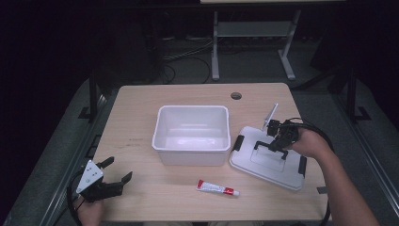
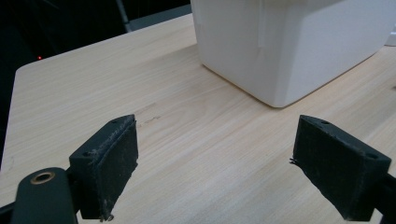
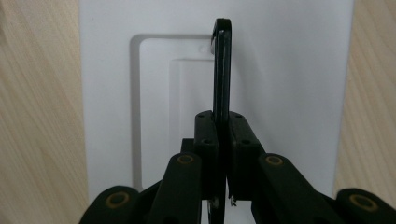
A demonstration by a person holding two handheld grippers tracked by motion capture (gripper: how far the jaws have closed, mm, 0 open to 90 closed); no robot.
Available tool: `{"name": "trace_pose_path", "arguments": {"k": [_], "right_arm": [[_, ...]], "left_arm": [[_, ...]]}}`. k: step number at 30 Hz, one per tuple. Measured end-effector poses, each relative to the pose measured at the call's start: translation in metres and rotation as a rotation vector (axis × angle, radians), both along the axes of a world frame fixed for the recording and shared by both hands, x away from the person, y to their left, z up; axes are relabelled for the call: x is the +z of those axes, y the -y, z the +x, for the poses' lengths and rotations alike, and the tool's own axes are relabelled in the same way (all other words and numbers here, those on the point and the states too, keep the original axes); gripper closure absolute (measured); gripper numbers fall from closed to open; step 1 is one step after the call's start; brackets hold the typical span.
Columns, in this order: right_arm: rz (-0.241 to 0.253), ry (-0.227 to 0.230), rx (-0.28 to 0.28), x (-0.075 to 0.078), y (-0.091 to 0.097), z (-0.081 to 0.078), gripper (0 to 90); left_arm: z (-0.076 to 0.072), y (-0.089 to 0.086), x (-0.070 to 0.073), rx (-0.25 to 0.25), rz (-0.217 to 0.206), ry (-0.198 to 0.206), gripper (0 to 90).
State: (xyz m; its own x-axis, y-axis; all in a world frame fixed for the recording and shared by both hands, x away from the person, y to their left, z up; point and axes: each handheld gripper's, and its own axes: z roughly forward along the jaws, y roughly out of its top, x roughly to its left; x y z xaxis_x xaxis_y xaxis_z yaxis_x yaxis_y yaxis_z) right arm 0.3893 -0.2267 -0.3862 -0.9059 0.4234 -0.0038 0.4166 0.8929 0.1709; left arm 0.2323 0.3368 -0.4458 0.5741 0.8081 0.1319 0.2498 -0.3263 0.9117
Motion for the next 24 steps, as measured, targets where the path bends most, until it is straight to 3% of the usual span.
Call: {"name": "trace_pose_path", "arguments": {"k": [10,24], "right_arm": [[0.005,0.005,0.008,0.002,-0.002,-0.005,82.1],[0.036,0.030,0.034,0.020,-0.007,-0.023,72.9]], "left_arm": [[0.000,0.001,0.000,-0.001,0.000,0.000,13.5],[0.000,0.001,0.000,-0.002,0.000,0.000,13.5]]}}
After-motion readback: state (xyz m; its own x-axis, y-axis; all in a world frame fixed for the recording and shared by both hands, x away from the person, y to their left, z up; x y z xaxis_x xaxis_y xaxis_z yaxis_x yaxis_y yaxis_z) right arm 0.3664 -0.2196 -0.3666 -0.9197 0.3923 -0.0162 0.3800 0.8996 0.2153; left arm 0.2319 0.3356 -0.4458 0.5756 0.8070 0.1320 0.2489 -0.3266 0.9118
